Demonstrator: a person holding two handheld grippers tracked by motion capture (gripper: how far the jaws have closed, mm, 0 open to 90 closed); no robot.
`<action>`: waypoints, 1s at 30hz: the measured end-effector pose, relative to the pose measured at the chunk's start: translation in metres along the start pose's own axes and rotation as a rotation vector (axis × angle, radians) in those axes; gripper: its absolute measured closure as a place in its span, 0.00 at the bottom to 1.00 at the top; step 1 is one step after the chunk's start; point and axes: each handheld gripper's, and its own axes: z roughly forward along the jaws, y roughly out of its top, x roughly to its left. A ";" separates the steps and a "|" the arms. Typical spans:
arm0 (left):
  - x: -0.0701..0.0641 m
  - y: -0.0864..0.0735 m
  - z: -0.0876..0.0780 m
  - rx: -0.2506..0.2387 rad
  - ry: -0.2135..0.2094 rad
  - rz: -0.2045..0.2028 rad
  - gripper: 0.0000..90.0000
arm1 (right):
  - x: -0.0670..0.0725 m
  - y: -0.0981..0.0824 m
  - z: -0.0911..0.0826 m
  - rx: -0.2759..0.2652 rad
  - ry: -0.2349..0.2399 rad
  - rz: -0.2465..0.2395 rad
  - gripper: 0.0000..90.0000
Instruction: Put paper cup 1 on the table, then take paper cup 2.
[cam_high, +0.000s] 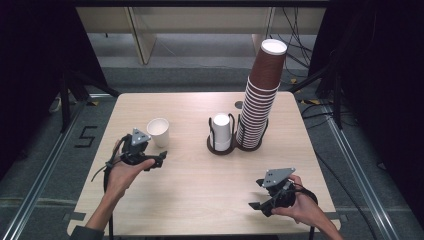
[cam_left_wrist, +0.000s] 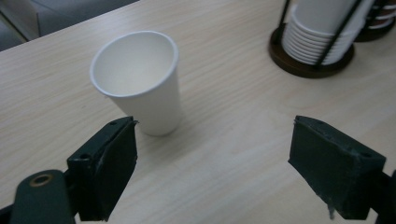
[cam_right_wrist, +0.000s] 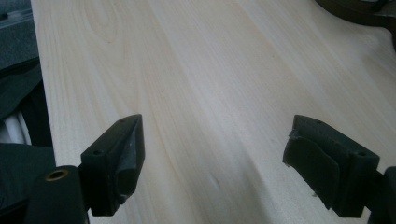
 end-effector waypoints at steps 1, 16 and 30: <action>-0.005 -0.003 -0.002 -0.013 -0.016 0.007 0.16 | 0.000 -0.001 -0.001 0.000 -0.007 0.019 0.22; -0.053 -0.047 -0.021 -0.166 -0.085 -0.102 0.16 | -0.003 -0.003 0.000 -0.007 -0.016 0.017 0.20; -0.082 -0.086 -0.011 -0.149 -0.113 -0.072 0.16 | -0.006 -0.004 -0.002 -0.030 -0.034 0.049 0.19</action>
